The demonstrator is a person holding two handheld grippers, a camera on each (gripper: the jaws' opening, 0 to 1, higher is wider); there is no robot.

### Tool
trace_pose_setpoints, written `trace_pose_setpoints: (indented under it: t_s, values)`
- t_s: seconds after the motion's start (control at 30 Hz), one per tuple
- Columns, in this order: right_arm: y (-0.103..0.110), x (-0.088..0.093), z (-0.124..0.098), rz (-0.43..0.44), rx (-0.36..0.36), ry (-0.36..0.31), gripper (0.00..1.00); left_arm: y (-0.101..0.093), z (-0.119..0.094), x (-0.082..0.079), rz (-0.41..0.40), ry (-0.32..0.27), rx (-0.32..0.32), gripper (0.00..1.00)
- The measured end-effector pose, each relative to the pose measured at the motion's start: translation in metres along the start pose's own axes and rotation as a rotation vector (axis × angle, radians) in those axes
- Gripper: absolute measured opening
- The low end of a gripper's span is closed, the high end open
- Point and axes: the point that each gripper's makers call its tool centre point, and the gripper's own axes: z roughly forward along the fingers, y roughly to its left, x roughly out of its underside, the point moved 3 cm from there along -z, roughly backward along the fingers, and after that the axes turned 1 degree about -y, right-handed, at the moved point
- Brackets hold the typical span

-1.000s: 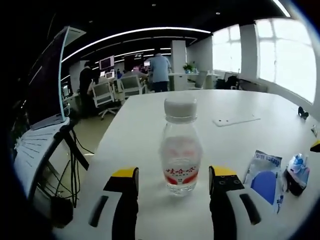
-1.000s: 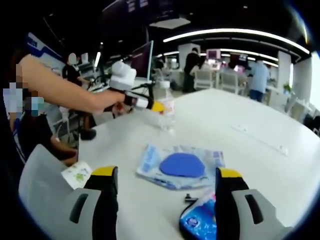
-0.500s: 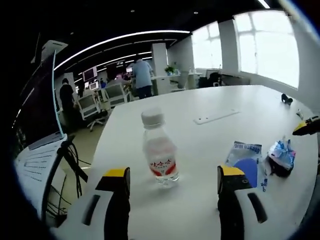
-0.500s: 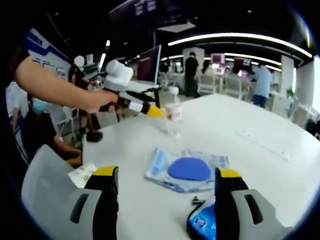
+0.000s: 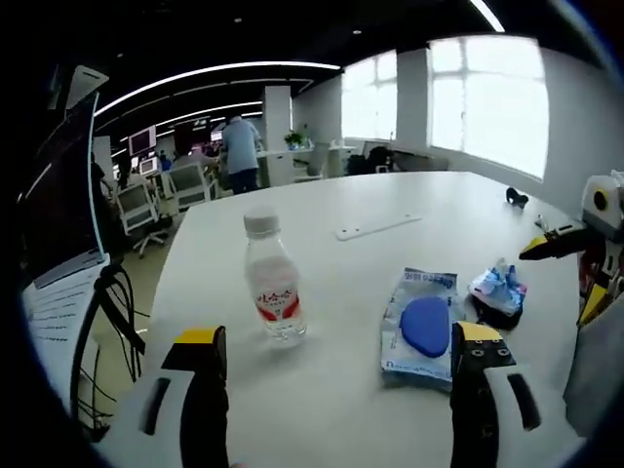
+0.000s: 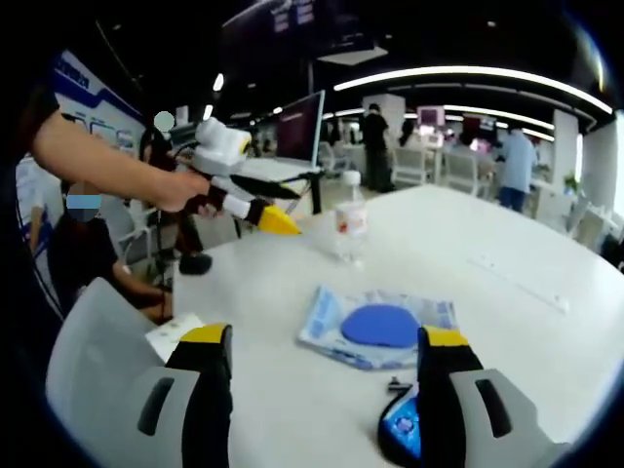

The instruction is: Arrange the tabletop items into an orderly group along one side of the table until the central work area is clear of visible clutter.

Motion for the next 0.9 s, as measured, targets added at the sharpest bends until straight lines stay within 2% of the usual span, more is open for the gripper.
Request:
trace_pose_setpoints:
  t_s: [0.27,0.47,0.63,0.9]
  values:
    - [0.024,0.006,0.004,-0.015,-0.047,0.007,0.72,-0.001,-0.024,0.001,0.002,-0.027,-0.005,0.96]
    - [0.044,0.014,0.007,-0.028,-0.092,0.023,0.69,-0.002,-0.040,0.012,-0.018,-0.033,-0.018,0.96]
    - [0.062,0.019,0.009,-0.048,-0.138,0.022,0.62,-0.002,-0.051,0.024,-0.028,-0.021,-0.031,0.96]
    - [0.090,0.032,0.017,-0.083,-0.211,0.049,0.52,-0.003,-0.063,0.029,-0.032,-0.023,-0.038,0.95]
